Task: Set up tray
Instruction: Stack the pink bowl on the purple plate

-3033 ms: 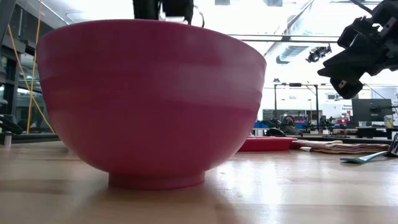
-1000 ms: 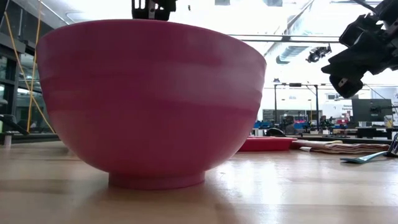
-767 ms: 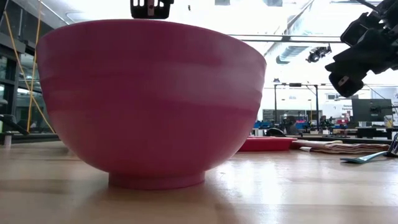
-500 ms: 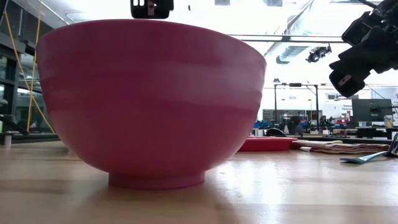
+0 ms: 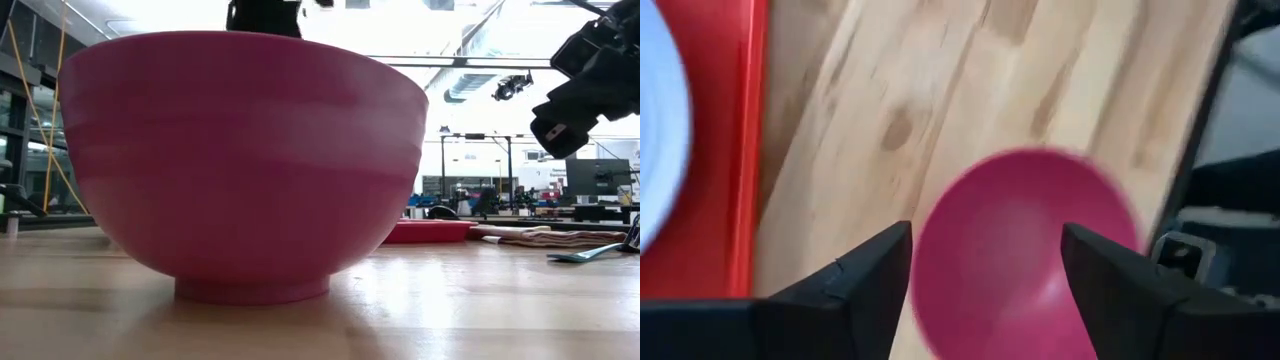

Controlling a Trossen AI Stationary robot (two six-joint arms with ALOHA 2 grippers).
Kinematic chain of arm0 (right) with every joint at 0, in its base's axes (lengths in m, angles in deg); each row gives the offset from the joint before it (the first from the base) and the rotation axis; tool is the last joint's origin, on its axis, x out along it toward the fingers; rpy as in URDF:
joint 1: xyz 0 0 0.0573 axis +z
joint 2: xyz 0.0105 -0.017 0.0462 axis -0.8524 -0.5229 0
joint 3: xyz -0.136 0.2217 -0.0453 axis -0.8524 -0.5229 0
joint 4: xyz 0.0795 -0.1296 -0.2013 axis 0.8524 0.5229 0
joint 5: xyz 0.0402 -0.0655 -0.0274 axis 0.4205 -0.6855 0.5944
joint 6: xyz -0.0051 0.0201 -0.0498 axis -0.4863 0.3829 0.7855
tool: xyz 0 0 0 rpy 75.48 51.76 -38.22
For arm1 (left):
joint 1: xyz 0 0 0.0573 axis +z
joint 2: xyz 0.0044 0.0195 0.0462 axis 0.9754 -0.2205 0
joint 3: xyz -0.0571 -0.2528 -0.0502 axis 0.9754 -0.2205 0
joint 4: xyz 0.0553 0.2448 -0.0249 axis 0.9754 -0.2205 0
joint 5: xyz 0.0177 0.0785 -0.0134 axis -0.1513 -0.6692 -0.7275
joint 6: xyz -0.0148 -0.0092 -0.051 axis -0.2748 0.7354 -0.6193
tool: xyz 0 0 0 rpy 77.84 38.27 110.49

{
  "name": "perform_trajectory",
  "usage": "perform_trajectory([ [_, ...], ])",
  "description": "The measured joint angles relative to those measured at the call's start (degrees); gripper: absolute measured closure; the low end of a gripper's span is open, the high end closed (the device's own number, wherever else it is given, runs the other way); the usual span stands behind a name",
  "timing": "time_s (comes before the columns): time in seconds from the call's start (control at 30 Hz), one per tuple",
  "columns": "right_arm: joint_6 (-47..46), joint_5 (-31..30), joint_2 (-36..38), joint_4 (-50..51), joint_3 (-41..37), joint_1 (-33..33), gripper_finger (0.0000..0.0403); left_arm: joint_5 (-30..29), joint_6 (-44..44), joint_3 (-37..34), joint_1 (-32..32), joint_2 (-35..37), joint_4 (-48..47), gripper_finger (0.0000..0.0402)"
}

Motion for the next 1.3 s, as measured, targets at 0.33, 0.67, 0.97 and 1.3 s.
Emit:
perform_trajectory([
  [0.33, -0.15, 2.89, -0.01, 0.82, 0.0, 0.0, 0.0332, 2.8, 0.42, 0.11, 0.02, -6.65, -0.61, 0.0146],
  [0.67, -0.66, 3.07, -0.07, 1.01, 0.0, 0.0, 0.0332, 2.47, 2.75, 0.06, 0.02, -9.9, -1.59, 0.0162],
  [0.97, -0.66, 3.11, -0.07, 1.01, 0.0, 0.01, 0.0332, 1.97, 4.52, 0.09, 0.03, -10.76, -1.54, 0.0163],
  [1.3, -0.92, 3.25, -0.07, 1.21, 0.0, 0.02, 0.0332, 2.56, 4.27, -0.06, 0.02, -13.13, -0.8, 0.0163],
])
